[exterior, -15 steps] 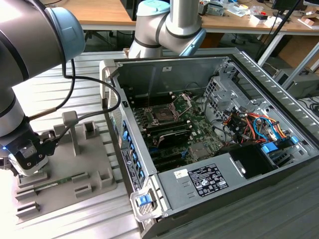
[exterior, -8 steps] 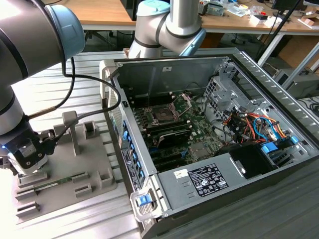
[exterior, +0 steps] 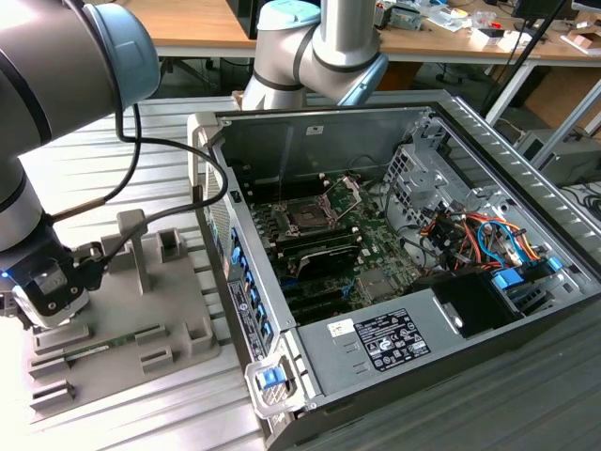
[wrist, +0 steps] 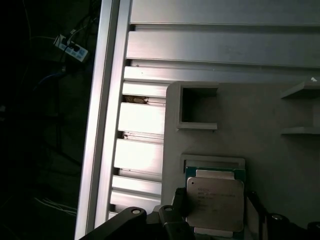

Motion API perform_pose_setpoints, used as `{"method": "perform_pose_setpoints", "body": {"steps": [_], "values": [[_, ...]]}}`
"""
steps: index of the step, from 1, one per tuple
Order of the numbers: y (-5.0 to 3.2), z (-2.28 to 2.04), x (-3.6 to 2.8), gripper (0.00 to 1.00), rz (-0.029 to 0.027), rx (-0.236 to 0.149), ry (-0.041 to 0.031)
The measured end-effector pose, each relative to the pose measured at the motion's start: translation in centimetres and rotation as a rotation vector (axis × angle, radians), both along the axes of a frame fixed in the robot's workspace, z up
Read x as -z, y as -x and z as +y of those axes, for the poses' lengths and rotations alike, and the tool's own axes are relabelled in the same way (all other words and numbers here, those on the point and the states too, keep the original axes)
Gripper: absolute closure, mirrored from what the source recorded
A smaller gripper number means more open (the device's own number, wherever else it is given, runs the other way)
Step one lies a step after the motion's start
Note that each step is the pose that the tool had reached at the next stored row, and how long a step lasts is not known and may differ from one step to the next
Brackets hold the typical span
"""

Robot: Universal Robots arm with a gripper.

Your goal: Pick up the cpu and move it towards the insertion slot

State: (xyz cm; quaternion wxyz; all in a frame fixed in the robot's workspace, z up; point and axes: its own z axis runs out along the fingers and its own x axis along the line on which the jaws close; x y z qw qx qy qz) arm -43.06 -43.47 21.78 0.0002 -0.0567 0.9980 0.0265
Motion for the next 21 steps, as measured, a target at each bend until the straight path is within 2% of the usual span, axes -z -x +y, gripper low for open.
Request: {"method": "perform_pose_setpoints", "body": {"steps": [21], "values": [[0.0,0.0,-0.6,0.45,0.0001,0.0,0.0001]]}}
